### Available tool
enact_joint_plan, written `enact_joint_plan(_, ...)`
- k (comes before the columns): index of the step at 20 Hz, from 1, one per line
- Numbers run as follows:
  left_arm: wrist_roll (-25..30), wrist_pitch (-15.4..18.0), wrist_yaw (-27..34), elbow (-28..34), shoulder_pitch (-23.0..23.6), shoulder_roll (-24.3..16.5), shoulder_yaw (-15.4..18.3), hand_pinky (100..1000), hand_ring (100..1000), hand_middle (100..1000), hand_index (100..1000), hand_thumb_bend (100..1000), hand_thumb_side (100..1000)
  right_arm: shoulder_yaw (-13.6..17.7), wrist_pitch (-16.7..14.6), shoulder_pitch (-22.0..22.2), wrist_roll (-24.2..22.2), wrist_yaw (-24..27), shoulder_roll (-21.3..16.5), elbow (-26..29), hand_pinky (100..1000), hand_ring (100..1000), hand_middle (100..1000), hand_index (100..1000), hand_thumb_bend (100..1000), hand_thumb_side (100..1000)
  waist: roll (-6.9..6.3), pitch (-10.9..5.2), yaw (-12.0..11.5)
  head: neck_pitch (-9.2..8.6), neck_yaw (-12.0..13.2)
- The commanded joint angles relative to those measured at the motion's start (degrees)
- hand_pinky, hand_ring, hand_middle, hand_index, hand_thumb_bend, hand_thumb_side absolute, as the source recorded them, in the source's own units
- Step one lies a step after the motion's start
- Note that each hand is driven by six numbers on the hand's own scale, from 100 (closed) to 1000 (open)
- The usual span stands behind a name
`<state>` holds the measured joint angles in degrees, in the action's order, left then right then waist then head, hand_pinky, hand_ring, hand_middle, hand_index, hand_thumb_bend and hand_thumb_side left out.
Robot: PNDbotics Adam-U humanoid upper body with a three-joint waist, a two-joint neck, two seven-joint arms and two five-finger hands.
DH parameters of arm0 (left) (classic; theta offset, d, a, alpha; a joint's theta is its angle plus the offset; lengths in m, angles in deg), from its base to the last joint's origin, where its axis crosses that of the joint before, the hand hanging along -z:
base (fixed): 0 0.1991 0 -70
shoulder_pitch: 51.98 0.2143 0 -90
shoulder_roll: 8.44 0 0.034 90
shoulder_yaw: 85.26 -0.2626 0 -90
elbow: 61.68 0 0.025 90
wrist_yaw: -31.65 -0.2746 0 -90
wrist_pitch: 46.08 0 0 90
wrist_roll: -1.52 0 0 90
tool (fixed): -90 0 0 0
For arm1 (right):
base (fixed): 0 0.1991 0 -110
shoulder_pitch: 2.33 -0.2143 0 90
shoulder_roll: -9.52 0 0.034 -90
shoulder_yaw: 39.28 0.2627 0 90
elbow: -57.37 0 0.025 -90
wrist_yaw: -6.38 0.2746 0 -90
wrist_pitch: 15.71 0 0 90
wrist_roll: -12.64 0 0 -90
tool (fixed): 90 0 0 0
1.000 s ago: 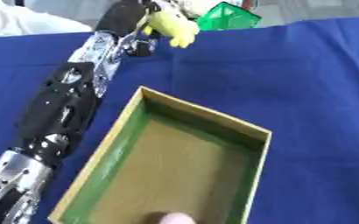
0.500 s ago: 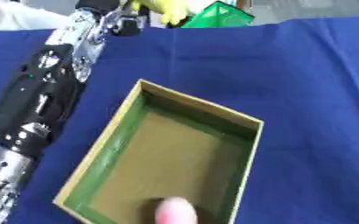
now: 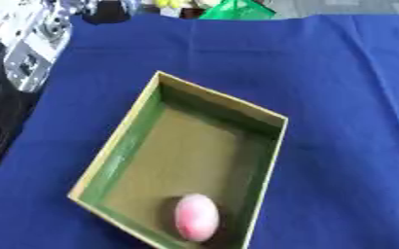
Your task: Pick up objects on the table and place them in the box.
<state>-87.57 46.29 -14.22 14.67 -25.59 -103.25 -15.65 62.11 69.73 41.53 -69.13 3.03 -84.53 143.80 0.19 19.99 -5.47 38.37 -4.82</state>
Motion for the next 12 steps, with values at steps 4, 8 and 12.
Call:
enact_joint_plan(4,2.00,-3.28,0.28,13.53,5.14,-3.65,-1.62,335,549,653,770,100,100,0.84,-0.05,-0.53,0.57,-0.24,-1.56,0.70,743,917,654,837,759,1000,0.32,-1.76,-0.29,0.33,-1.08)
enact_joint_plan(8,3.57,-2.55,-2.43,20.11,7.65,-5.80,-3.40,346,556,660,771,100,100,0.96,-0.02,-0.41,0.63,-0.12,-1.87,0.60,742,918,654,837,758,1000,0.25,-1.55,-0.66,0.27,-0.92)
enact_joint_plan(12,6.26,-1.49,-2.22,25.50,7.62,-7.61,-5.58,358,563,667,774,100,100,0.91,0.04,-0.26,0.47,-0.04,-2.06,0.60,742,918,653,837,758,1000,0.03,-1.45,-1.01,0.34,-0.55)
